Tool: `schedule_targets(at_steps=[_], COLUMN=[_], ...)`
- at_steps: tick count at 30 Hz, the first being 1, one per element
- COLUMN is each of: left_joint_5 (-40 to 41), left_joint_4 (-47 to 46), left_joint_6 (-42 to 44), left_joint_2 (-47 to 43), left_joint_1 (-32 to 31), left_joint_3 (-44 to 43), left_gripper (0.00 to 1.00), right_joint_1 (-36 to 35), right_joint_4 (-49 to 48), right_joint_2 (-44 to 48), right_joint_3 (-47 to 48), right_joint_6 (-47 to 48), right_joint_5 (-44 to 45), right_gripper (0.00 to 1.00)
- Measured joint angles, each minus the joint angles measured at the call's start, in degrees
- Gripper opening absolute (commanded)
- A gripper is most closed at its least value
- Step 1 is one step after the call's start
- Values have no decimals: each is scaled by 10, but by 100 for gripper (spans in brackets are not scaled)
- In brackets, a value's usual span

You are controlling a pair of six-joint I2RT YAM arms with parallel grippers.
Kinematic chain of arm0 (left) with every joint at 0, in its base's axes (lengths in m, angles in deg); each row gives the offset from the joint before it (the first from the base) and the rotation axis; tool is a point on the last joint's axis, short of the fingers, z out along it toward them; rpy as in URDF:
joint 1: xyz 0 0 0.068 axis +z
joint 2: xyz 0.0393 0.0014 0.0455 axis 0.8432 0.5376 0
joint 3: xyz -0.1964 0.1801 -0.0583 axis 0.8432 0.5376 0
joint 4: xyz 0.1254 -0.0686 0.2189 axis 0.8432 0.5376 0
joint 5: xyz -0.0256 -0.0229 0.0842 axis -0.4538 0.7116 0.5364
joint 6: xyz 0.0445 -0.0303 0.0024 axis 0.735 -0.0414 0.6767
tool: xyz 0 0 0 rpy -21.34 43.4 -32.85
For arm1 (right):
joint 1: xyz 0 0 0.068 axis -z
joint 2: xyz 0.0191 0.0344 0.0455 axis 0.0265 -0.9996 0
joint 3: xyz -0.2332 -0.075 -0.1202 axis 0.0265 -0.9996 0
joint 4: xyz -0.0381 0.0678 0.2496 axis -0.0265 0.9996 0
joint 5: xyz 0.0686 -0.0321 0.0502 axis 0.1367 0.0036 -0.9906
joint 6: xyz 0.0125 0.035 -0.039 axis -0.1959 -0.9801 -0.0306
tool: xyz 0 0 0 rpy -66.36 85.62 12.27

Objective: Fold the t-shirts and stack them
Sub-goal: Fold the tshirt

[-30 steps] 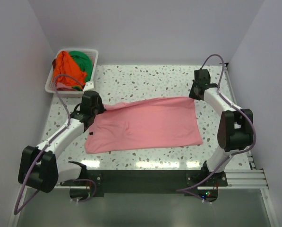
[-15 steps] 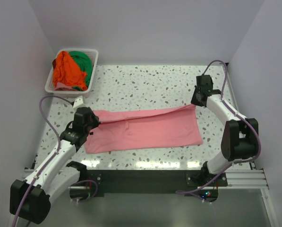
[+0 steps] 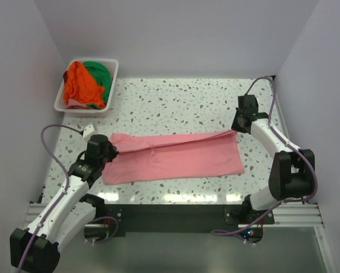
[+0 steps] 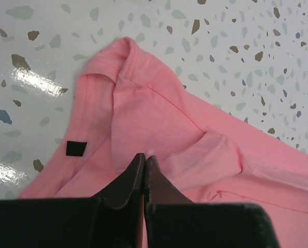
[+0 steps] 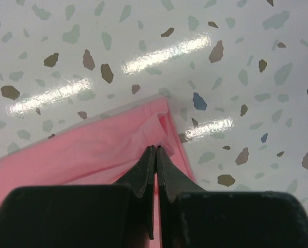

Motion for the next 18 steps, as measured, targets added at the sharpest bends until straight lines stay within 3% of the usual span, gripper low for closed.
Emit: schedule_targets(at_steps=[16, 18], left_joint_5=[2, 2], left_joint_4=[46, 52], left_joint_6=[-55, -61], left_joint_2=[12, 11], left_joint_1=[0, 0], left_joint_3=[55, 58], left_gripper=[0, 1], right_joint_1=[0, 0], right_joint_4=[-8, -12], right_joint_2=[10, 10], right_joint_3=[-88, -91], right_joint_6=[-12, -13], right_joint_5=[-2, -2], right_gripper=[0, 6])
